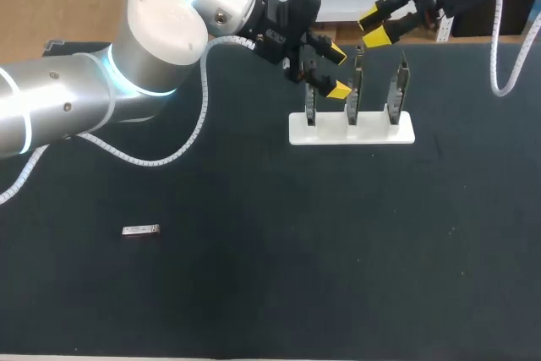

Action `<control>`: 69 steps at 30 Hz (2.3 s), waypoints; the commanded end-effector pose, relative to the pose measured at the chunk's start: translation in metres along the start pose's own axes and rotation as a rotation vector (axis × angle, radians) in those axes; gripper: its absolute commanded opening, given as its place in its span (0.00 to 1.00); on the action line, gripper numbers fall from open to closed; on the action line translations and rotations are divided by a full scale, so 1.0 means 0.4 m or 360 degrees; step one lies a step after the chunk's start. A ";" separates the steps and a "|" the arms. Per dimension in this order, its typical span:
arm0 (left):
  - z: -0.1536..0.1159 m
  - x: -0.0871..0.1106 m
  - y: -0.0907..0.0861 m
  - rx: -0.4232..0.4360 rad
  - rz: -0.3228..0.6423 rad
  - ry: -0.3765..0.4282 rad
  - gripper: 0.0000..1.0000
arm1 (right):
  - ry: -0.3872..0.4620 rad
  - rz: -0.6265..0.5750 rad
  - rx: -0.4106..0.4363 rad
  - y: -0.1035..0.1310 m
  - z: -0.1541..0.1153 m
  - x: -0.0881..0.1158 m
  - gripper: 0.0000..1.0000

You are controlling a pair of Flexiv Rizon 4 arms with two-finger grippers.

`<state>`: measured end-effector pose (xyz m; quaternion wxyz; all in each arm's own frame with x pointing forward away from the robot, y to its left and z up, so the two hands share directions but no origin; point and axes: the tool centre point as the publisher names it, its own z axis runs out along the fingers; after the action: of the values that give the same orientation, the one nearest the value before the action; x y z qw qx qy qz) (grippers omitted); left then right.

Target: Pick up the optical module with the left hand, and insert it into the network port with the right hand.

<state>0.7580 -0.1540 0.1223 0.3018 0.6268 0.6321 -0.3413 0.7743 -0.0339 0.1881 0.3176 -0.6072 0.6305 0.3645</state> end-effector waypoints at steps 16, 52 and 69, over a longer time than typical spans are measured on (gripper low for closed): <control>0.001 -0.002 0.004 0.0004 -0.0002 0.0007 1.00 | 0.0088 -0.0002 -0.0012 -0.007 0.027 0.015 0.00; 0.001 -0.002 0.004 0.0004 -0.0002 0.0007 1.00 | 0.0129 0.0115 -0.0056 -0.019 0.070 0.090 0.00; 0.001 -0.002 0.004 0.0004 -0.0002 0.0007 1.00 | 0.0141 0.0156 -0.0067 -0.013 0.087 0.116 0.00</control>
<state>0.7580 -0.1540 0.1223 0.3017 0.6268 0.6321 -0.3413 0.7754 -0.0286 0.1404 0.2589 -0.5984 0.6646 0.3650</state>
